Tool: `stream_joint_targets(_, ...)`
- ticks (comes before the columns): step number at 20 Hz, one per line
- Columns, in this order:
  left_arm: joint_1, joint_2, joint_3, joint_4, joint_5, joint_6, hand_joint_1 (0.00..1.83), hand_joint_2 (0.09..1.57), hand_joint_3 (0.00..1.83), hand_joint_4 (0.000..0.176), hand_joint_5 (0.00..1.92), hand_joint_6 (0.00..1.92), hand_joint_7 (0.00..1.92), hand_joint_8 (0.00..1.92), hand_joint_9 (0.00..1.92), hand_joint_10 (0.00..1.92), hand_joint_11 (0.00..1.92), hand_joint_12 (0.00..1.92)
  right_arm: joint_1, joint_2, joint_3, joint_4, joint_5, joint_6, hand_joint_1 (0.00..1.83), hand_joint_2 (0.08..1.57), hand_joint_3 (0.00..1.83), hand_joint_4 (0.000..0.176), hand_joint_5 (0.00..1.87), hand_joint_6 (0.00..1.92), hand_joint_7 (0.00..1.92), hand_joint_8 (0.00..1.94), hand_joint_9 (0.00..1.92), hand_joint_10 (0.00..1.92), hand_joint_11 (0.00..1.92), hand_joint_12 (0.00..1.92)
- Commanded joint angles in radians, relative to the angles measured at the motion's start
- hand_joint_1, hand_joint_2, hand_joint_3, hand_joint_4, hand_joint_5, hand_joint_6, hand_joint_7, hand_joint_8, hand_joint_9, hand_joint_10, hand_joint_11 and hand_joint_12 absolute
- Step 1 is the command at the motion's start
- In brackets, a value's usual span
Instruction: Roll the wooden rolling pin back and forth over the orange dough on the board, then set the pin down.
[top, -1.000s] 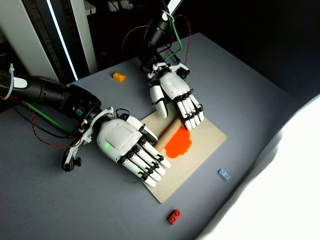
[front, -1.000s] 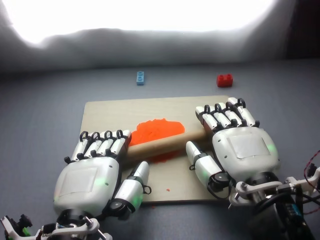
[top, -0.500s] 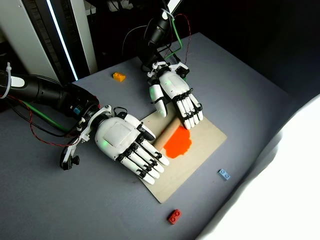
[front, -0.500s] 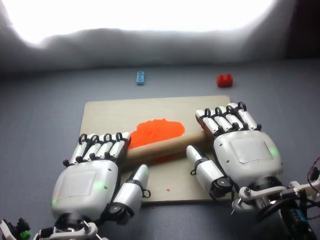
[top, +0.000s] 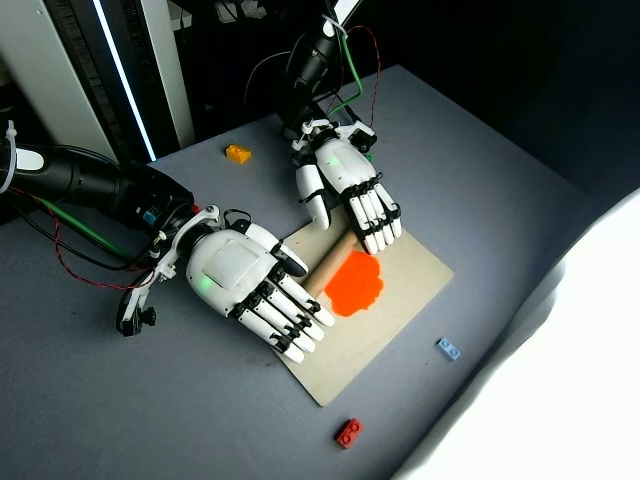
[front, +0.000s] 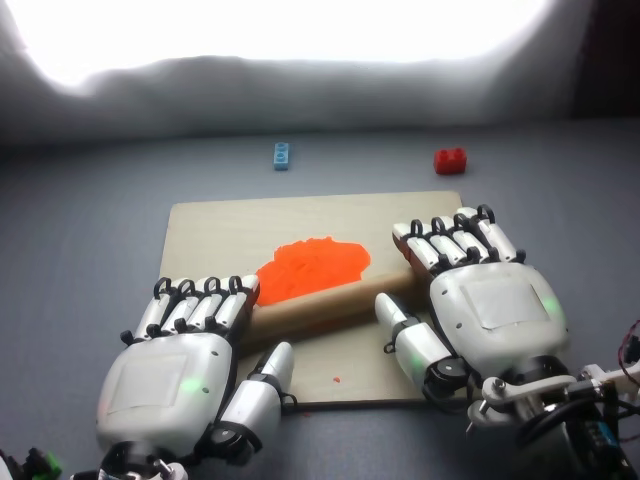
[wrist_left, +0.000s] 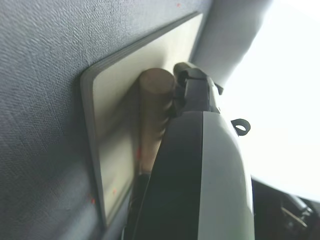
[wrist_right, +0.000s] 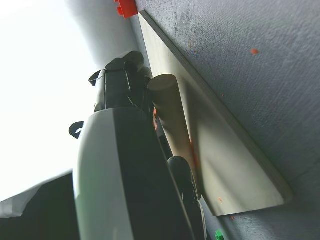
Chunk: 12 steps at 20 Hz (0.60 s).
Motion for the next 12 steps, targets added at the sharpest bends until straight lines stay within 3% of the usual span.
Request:
stream_joint_targets(1,0.008,0.004,-0.002,0.063,-0.09,0.0,0.0,1.57,0.01,0.0,0.27,0.01,0.3,0.0,0.24,0.01,0.0,0.45,-0.001,0.007,-0.003,-0.075,0.095,-0.001,0.0,1.56,0.0,0.0,0.28,0.0,0.32,0.0,0.26,0.0,0.0,0.41)
stream_joint_targets(6,0.023,0.003,-0.01,0.069,-0.122,-0.002,0.0,1.57,0.01,0.0,0.28,0.0,0.31,0.0,0.26,0.0,0.0,0.48,-0.024,0.018,-0.026,-0.078,0.098,-0.009,0.0,1.56,0.0,0.0,0.25,0.01,0.29,0.01,0.24,0.0,0.0,0.26)
stream_joint_targets(8,0.026,0.003,-0.012,0.071,-0.132,-0.002,0.0,1.57,0.0,0.0,0.26,0.01,0.3,0.0,0.24,0.0,0.0,0.45,-0.028,0.019,-0.032,-0.085,0.102,-0.01,0.0,1.56,0.0,0.0,0.27,0.01,0.31,0.01,0.27,0.01,0.0,0.43)
stream_joint_targets(12,0.033,0.0,-0.02,0.071,-0.146,-0.006,0.0,1.57,0.01,0.0,0.26,0.01,0.28,0.01,0.21,0.01,0.0,0.38,-0.036,0.024,-0.042,-0.095,0.107,-0.011,0.0,1.56,0.0,0.0,0.28,0.01,0.32,0.0,0.26,0.0,0.0,0.46)
